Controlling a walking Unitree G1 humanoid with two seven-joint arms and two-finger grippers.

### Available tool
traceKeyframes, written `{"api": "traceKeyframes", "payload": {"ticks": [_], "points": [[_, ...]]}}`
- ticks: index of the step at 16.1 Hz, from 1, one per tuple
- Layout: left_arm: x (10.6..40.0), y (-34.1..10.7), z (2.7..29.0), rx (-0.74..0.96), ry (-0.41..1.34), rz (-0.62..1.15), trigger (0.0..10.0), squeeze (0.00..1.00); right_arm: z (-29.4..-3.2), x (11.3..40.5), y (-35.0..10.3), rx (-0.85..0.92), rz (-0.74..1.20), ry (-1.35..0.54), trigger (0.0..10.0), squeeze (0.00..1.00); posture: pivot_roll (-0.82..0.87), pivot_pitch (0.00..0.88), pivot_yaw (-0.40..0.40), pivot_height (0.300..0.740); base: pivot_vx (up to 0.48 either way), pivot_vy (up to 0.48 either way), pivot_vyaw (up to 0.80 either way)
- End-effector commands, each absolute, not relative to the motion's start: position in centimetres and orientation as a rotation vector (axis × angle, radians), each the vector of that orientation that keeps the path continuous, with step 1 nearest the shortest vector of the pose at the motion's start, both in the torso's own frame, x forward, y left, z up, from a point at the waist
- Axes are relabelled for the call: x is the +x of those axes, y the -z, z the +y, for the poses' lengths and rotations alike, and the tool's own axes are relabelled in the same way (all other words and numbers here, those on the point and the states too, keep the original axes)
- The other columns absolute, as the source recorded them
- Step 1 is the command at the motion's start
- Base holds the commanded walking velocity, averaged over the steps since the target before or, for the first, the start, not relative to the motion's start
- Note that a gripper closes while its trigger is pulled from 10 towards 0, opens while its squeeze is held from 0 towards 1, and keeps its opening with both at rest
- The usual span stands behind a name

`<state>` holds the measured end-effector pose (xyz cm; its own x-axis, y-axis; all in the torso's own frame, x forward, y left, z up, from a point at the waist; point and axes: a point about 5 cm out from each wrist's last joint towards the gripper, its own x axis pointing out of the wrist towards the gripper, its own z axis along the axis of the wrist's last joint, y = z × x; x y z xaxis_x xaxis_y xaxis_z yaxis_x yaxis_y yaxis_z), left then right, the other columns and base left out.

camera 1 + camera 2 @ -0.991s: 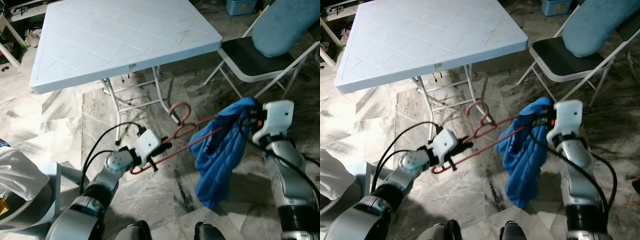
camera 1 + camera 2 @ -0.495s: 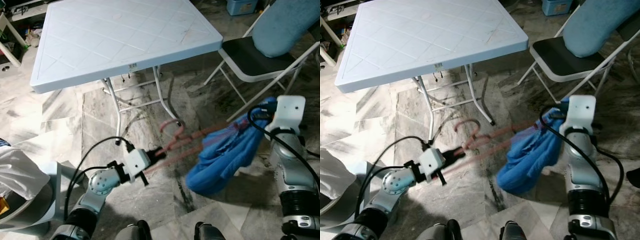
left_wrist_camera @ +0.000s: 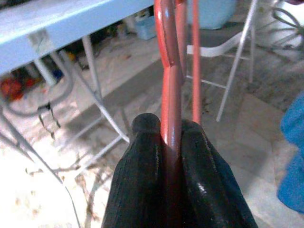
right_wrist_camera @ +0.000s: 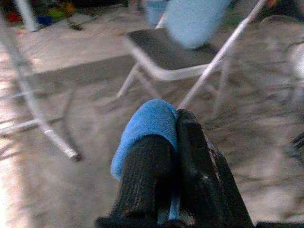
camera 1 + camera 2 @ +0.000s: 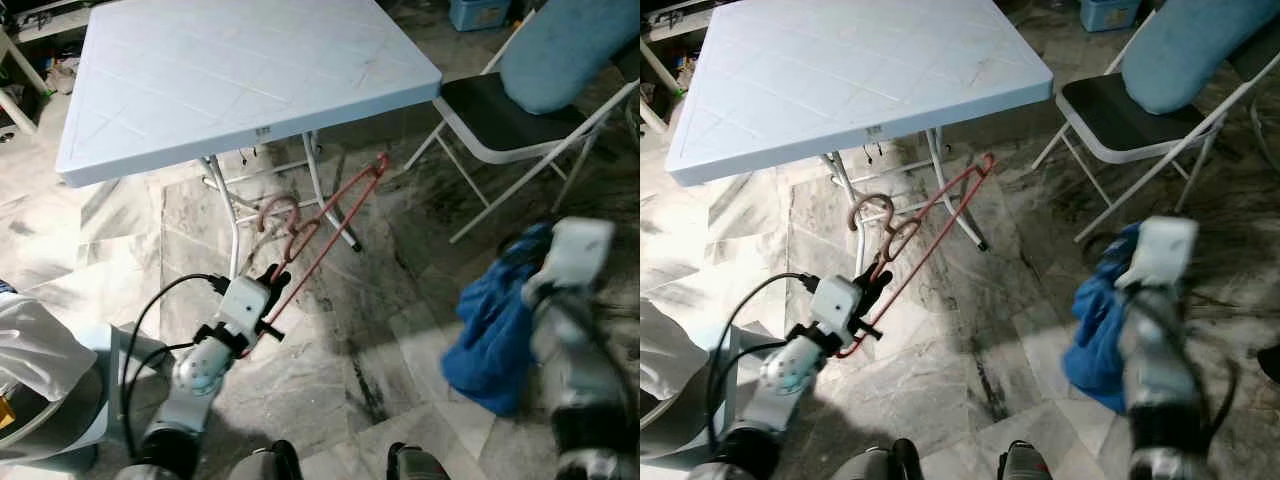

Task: Hang hanger

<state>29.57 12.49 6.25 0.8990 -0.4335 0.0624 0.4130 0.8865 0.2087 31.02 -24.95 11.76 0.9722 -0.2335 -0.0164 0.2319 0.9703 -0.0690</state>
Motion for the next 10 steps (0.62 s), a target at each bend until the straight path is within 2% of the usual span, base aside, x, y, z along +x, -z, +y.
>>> {"api": "traceKeyframes", "payload": {"ticks": [1, 2, 3, 4, 5, 7, 10], "points": [[29.8, -6.2, 13.1, 0.167, 0.345, -0.09, 3.4, 0.0, -23.5, 30.6, -12.2, -0.045, -0.037, 0.156, 0.0, 0.0, -0.15, 0.174, 0.074, 0.74, 0.0, 0.0, 0.0], [30.1, -6.4, 13.0, 0.169, 0.295, -0.079, 10.0, 0.0, -22.7, 30.1, -11.6, -0.02, -0.033, 0.128, 0.7, 0.0, -0.14, 0.169, 0.075, 0.74, 0.0, 0.0, 0.0], [30.2, -6.4, 13.0, 0.173, 0.278, -0.073, 10.0, 0.0, -22.4, 29.9, -11.3, -0.008, -0.032, 0.121, 0.7, 0.0, -0.14, 0.169, 0.075, 0.74, 0.0, 0.0, 0.0], [30.3, -6.3, 13.0, 0.182, 0.249, -0.051, 10.0, 0.0, -21.0, 29.4, -10.8, 0.033, -0.041, 0.079, 8.9, 0.0, -0.13, 0.159, 0.081, 0.74, 0.0, 0.0, 0.0], [30.3, -6.3, 13.2, 0.182, 0.229, -0.044, 10.0, 0.0, -20.3, 29.4, -10.8, 0.059, -0.052, 0.058, 10.0, 0.0, -0.13, 0.158, 0.081, 0.74, 0.0, 0.0, 0.0], [30.9, -7.0, 13.6, 0.208, 0.222, -0.059, 10.0, 0.0, -18.3, 29.8, -11.5, 0.117, -0.089, -0.006, 10.0, 0.0, -0.12, 0.144, 0.09, 0.74, 0.0, 0.0, 0.0], [31.8, -9.4, 12.9, 0.21, 0.234, -0.132, 10.0, 0.0, -16.7, 30.1, -13.7, 0.097, -0.208, -0.076, 10.0, 0.0, -0.13, 0.134, 0.097, 0.74, 0.0, 0.0, 0.0]]}}
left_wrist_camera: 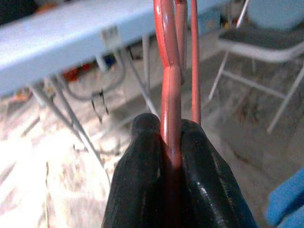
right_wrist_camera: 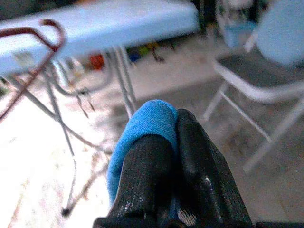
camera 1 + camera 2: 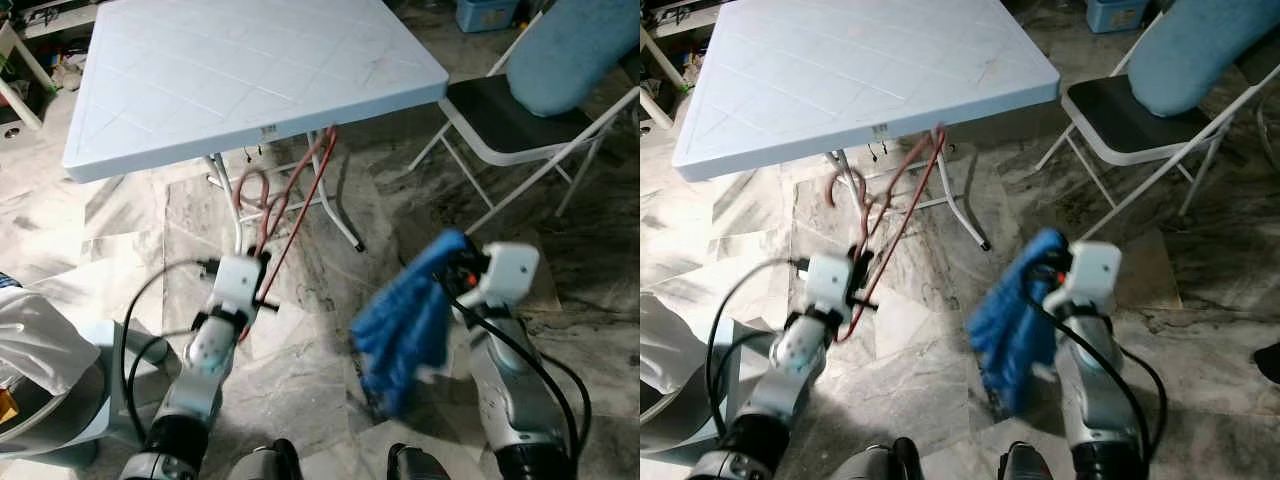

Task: Hang hanger

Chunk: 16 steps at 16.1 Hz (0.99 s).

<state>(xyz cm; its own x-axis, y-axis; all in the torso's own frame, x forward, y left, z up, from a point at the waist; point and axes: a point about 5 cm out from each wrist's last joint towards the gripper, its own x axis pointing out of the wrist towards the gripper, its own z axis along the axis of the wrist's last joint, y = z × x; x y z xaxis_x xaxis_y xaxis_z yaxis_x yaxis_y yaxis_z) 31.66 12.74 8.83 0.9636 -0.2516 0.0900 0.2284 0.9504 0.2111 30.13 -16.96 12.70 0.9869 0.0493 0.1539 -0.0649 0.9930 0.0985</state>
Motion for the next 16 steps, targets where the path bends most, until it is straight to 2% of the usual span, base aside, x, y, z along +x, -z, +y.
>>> {"api": "traceKeyframes", "payload": {"ticks": [1, 3, 8, 14, 16], "points": [[31.9, -9.6, 12.8, 0.206, 0.239, -0.141, 10.0, 0.0, -16.7, 30.1, -14.0, 0.102, -0.217, -0.075, 10.0, 0.0, -0.13, 0.133, 0.097, 0.74, 0.0, 0.0, 0.0], [31.1, -8.8, 13.2, 0.18, 0.263, -0.108, 10.0, 0.0, -16.8, 30.1, -14.2, 0.109, -0.228, -0.074, 10.0, 0.0, -0.13, 0.131, 0.101, 0.74, 0.0, 0.0, 0.59], [31.4, -9.0, 13.2, 0.138, 0.224, -0.097, 10.0, 0.0, -16.7, 30.0, -13.9, 0.112, -0.221, -0.077, 10.0, 0.0, -0.13, 0.128, 0.088, 0.74, 0.273, 0.0, 0.58], [31.8, -9.3, 13.5, 0.106, 0.166, -0.101, 10.0, 0.0, -16.9, 31.2, -13.8, 0.116, -0.219, -0.077, 10.0, 0.0, -0.06, 0.071, 0.032, 0.74, 0.276, 0.0, 0.0], [32.0, -10.3, 13.7, 0.103, 0.177, -0.128, 10.0, 0.0, -16.1, 31.8, -15.0, 0.123, -0.251, -0.098, 10.0, 0.0, -0.05, 0.095, 0.022, 0.74, 0.294, 0.0, 0.0]]}}
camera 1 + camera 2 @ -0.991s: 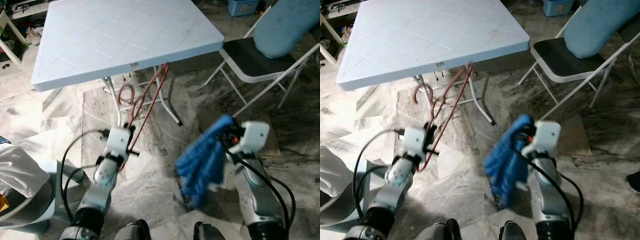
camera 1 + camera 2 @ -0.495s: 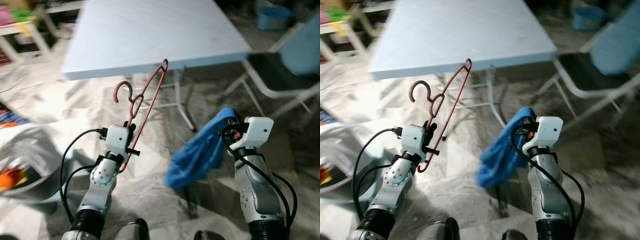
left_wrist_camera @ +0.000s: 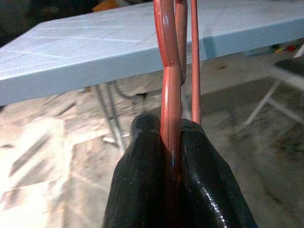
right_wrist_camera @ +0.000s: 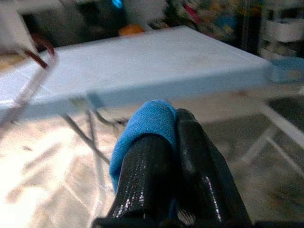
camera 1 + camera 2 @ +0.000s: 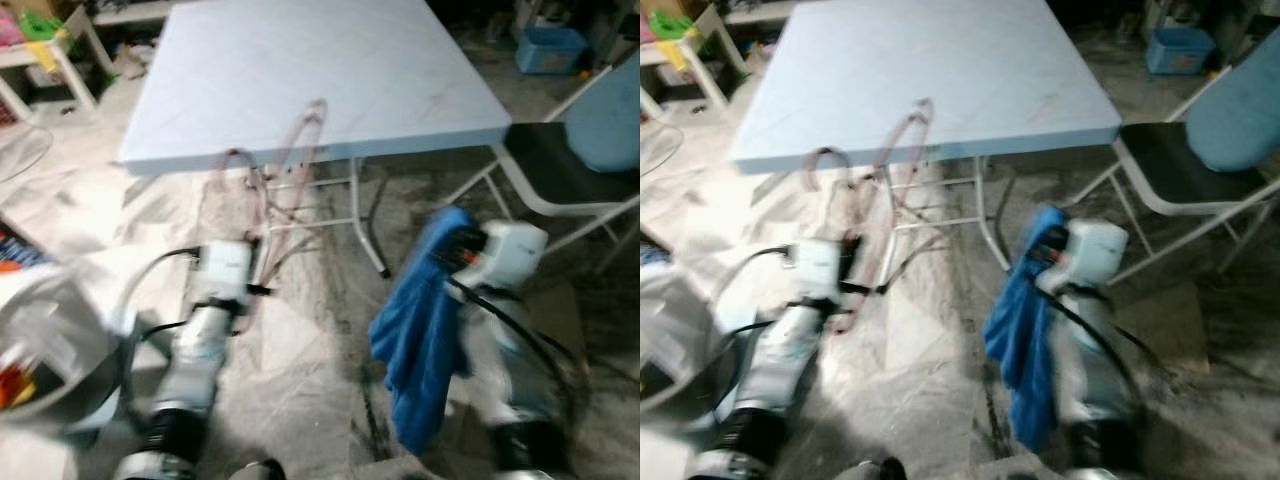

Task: Hang hanger

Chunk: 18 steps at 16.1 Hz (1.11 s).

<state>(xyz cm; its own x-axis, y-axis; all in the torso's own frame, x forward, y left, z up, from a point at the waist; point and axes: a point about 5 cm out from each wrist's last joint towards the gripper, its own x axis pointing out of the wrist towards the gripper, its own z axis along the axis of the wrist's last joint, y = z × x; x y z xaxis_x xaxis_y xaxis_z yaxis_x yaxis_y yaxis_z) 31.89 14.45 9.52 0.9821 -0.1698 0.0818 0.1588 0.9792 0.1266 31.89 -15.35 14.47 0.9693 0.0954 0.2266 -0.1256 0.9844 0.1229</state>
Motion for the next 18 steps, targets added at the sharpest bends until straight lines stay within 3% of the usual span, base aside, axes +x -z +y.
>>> {"api": "traceKeyframes", "payload": {"ticks": [1, 5, 10, 18], "points": [[32.1, -10.7, 14.0, 0.118, 0.183, -0.14, 10.0, 0.0, -15.5, 31.9, -15.4, 0.118, -0.259, -0.123, 10.0, 0.0, -0.03, 0.091, 0.02, 0.74, 0.311, 0.0, 0.0], [31.4, -11.5, 15.4, 0.109, 0.094, -0.175, 10.0, 0.0, -14.0, 32.6, -14.3, 0.097, -0.234, -0.194, 10.0, 0.0, 0.06, 0.119, 0.005, 0.74, 0.335, 0.0, 0.0], [31.1, -12.7, 15.2, 0.087, 0.087, -0.204, 10.0, 0.0, -13.0, 33.3, -15.2, 0.094, -0.248, -0.243, 10.0, 0.0, 0.07, 0.136, -0.014, 0.74, 0.373, 0.0, 0.0], [30.6, -12.7, 15.1, 0.048, 0.085, -0.174, 10.0, 0.0, -13.2, 33.9, -15.5, 0.085, -0.263, -0.231, 10.0, 0.0, 0.07, 0.14, -0.007, 0.74, 0.34, 0.336, 0.0]]}}
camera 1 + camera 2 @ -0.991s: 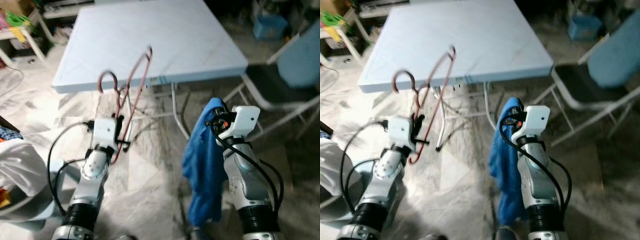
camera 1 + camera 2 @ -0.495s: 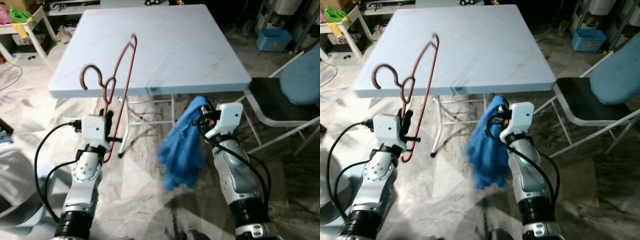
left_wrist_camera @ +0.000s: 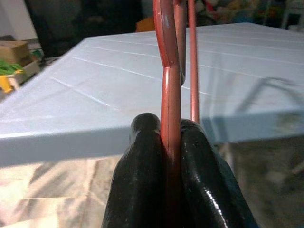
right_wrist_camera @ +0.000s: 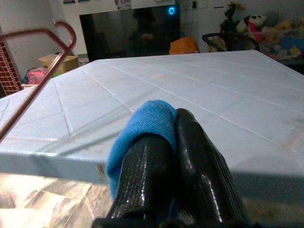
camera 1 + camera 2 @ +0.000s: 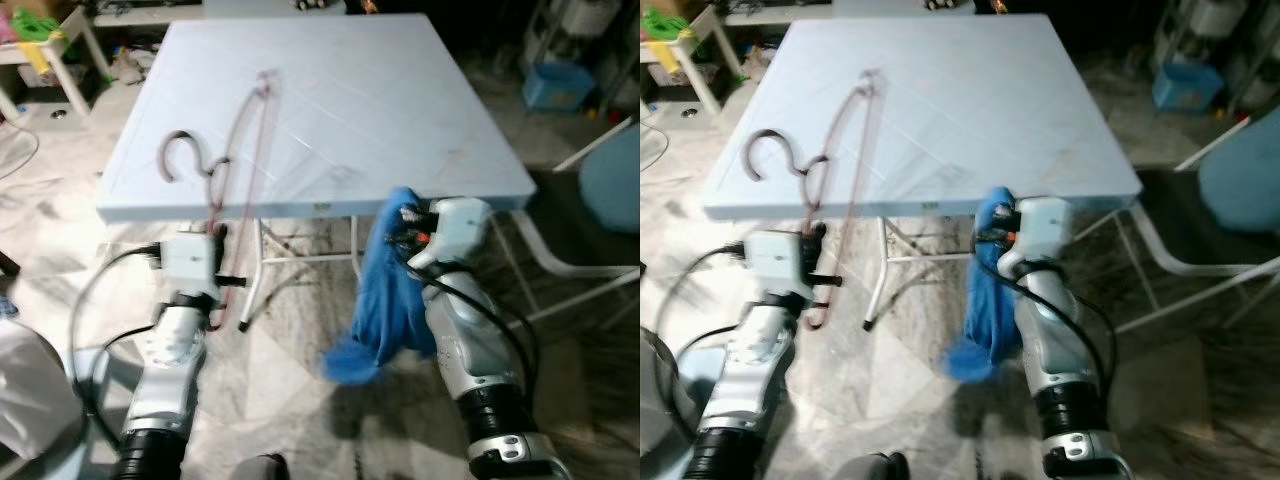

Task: Hang hanger

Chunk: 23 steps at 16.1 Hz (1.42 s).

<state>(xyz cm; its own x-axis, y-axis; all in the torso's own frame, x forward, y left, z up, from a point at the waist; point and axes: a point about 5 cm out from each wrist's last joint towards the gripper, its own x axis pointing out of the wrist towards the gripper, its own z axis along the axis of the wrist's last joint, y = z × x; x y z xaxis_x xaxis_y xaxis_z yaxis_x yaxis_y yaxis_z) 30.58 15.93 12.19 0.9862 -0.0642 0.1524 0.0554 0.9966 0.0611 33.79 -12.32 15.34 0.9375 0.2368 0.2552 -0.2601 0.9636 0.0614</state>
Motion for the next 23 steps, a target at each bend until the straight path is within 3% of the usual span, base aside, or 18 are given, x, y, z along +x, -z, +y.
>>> {"api": "traceKeyframes", "payload": {"ticks": [1, 5, 12, 23], "points": [[30.7, -12.9, 15.0, 0.049, 0.101, -0.175, 10.0, 0.0, -13.3, 33.9, -15.6, 0.085, -0.266, -0.224, 10.0, 0.0, 0.07, 0.142, -0.004, 0.74, 0.289, 0.382, 0.0], [30.6, -13.2, 14.6, 0.031, 0.135, -0.18, 10.0, 0.0, -13.4, 34.0, -15.8, 0.082, -0.28, -0.208, 10.0, 0.0, 0.07, 0.143, -0.003, 0.74, 0.336, 0.341, 0.0], [30.6, -14.2, 14.3, 0.027, 0.136, -0.205, 10.0, 0.0, -14.2, 34.2, -17.3, 0.011, -0.355, -0.175, 10.0, 0.0, 0.07, 0.142, -0.006, 0.74, 0.44, 0.0, 0.0], [30.0, -13.8, 14.0, 0.04, 0.11, -0.181, 10.0, 0.0, -15.1, 34.5, -17.8, -0.004, -0.355, -0.16, 10.0, 0.0, 0.06, 0.16, -0.025, 0.74, 0.0, 0.0, 0.0]]}}
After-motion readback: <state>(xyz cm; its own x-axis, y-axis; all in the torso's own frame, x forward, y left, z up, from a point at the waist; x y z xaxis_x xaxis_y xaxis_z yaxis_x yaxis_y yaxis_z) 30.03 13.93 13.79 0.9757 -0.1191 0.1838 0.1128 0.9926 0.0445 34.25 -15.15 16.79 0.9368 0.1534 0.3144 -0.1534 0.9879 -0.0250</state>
